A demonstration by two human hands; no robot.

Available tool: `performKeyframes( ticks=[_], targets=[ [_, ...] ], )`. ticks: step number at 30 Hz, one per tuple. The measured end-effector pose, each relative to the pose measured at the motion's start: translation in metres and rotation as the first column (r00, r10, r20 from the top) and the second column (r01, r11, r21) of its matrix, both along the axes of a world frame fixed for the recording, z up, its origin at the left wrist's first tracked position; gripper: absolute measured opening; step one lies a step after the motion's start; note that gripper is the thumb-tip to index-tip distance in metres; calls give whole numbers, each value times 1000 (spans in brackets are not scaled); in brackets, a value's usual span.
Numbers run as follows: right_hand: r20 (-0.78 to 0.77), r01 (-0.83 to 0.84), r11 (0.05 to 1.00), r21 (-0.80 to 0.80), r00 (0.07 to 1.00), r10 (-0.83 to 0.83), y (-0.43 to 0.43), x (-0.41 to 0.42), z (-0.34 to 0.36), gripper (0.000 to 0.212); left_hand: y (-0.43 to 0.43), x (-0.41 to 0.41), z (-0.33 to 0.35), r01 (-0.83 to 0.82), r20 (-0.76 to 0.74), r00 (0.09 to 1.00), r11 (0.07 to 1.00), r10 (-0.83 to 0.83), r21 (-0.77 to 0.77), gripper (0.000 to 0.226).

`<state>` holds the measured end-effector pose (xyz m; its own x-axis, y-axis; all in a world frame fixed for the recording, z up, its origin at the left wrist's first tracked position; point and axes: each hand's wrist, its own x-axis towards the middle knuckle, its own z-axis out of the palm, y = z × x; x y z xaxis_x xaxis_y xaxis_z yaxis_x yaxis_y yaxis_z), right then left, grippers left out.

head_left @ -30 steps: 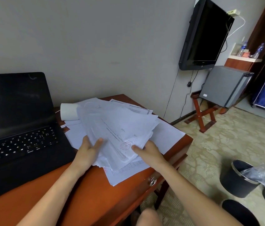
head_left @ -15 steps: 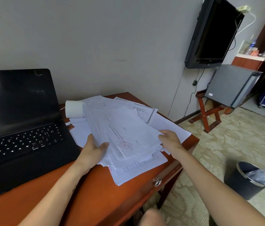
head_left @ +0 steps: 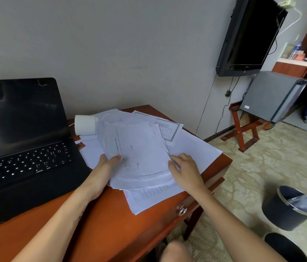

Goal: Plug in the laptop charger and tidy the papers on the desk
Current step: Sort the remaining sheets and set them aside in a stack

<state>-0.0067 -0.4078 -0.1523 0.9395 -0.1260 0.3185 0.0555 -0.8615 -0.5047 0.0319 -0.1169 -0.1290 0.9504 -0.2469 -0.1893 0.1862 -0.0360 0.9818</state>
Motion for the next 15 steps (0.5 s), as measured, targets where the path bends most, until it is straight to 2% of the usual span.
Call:
performKeyframes(
  ticks=[3,6,9,12,15],
  targets=[
    [4,2,998,57,1000,-2,-3,0,0,52,-6,0,5,8,-4,1000,998,-8,64,53],
    [15,15,990,141,1000,-17,-4,0,0,36,-12,-7,8,-43,23,999,988,40,149,47],
    [-10,24,973,230,1000,-22,-5,0,1,26,-17,-20,9,-97,117,990,973,74,207,34],
    [-73,37,921,387,997,-10,-3,1,17,29,-18,-36,10,-158,238,964,978,123,135,26],
    [-84,33,825,565,996,18,-1,4,42,31,-19,-48,20,-203,337,925,978,175,49,36]
  ],
)
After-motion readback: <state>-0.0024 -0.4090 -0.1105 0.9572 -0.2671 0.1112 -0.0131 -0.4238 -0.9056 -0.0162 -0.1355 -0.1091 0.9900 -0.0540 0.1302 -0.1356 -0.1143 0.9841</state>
